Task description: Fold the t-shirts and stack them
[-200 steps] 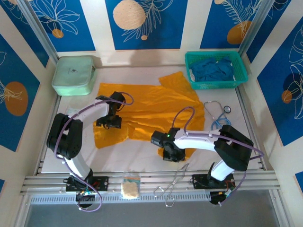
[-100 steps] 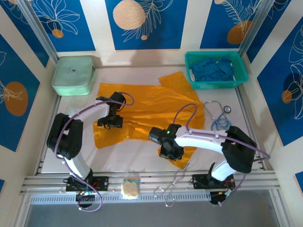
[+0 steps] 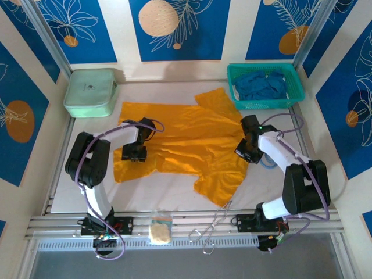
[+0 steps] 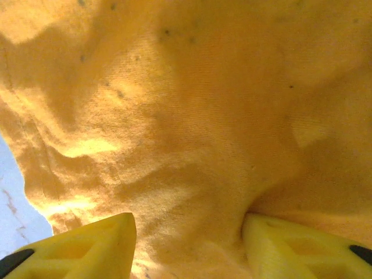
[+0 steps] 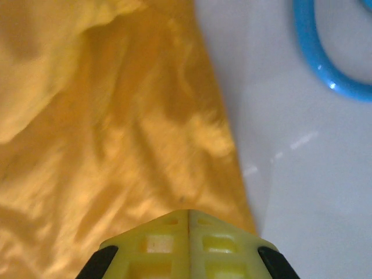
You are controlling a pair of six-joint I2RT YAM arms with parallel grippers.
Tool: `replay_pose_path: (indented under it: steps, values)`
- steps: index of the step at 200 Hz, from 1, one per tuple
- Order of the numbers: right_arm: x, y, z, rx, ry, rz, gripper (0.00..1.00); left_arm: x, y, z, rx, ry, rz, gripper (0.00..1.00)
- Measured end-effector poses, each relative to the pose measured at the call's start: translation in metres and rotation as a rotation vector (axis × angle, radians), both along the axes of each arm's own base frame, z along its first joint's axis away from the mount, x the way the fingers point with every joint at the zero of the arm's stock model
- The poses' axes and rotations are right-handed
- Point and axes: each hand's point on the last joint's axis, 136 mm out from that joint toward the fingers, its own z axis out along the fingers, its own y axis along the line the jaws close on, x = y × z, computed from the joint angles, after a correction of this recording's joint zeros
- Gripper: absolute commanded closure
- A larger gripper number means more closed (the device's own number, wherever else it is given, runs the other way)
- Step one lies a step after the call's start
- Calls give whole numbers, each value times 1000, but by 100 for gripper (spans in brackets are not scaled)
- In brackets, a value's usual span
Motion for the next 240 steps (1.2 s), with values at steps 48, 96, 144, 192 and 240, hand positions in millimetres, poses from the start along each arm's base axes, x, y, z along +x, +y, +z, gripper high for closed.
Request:
replay_pose_path:
  steps: [48, 96, 144, 192, 240]
  values:
    - [2, -8, -44, 59, 93, -37, 100, -20, 14, 0, 65, 69, 9, 49]
    - [5, -10, -43, 65, 106, -105, 100, -28, 23, 2, 109, 102, 0, 45]
    - [-33, -26, -45, 39, 214, -266, 100, -26, 24, 4, 119, 104, -25, 32]
    - [-67, -30, -44, 13, 279, -316, 100, -22, 20, 8, 91, 84, -41, 24]
    - [-68, -35, -27, -13, 245, -244, 100, -12, 13, 28, 39, -11, -42, 22]
